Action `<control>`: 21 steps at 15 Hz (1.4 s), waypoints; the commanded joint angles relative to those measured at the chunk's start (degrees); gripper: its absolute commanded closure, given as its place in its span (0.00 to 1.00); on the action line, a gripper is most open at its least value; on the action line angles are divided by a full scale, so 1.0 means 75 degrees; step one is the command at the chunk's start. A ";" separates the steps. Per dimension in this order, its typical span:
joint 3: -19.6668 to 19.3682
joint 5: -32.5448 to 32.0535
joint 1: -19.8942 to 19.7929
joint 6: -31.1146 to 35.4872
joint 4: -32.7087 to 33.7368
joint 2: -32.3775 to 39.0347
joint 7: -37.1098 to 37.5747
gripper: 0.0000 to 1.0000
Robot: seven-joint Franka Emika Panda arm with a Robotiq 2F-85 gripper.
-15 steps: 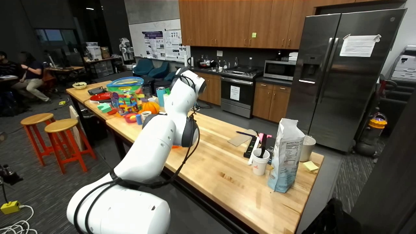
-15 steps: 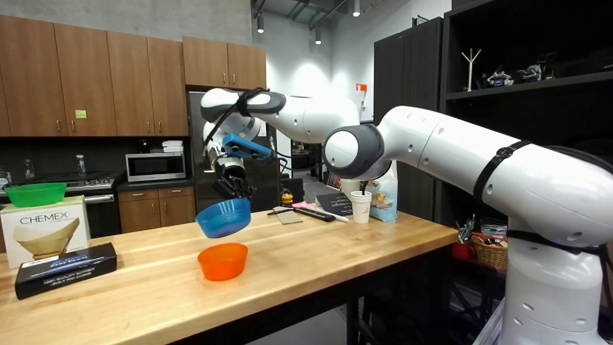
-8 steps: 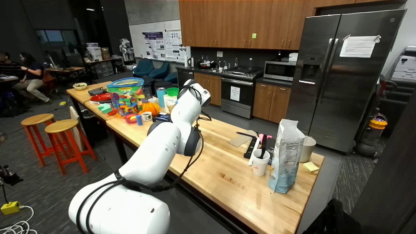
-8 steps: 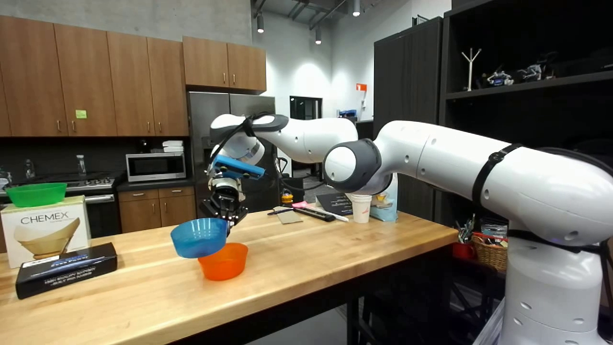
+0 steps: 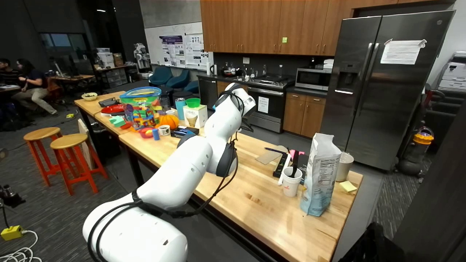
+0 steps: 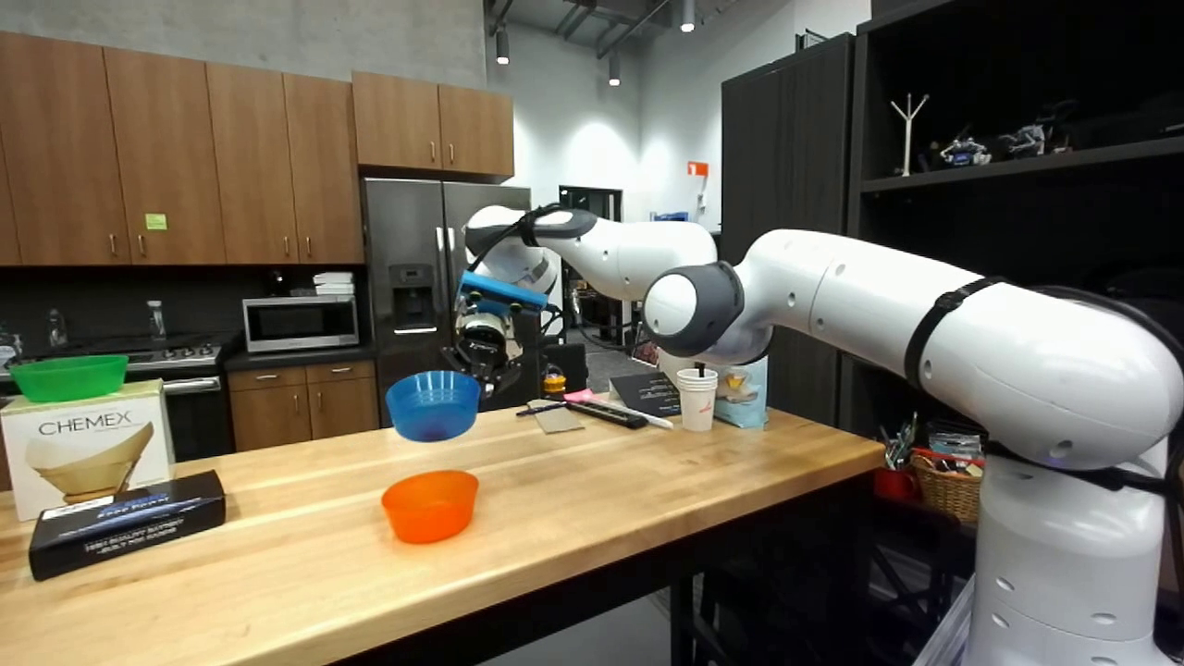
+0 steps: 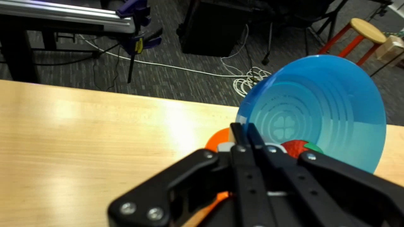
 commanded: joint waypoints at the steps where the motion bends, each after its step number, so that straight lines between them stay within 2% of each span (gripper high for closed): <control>1: 0.0463 0.0883 -0.0528 0.0229 0.0002 -0.0060 0.0559 0.99; 6: 0.0501 0.1213 -0.0606 0.0116 -0.0023 -0.0052 0.0597 0.99; 8: 0.0450 0.1108 -0.0500 -0.0031 -0.0046 -0.0107 0.0552 0.99; 11: 0.0233 0.0633 -0.0152 -0.0722 -0.0046 -0.0298 0.0272 0.99; 17: 0.0375 0.0734 0.0269 -0.1214 -0.0010 -0.0350 0.0479 0.99; 21: 0.0463 0.0973 0.0211 -0.1405 -0.0099 -0.0255 0.0751 0.99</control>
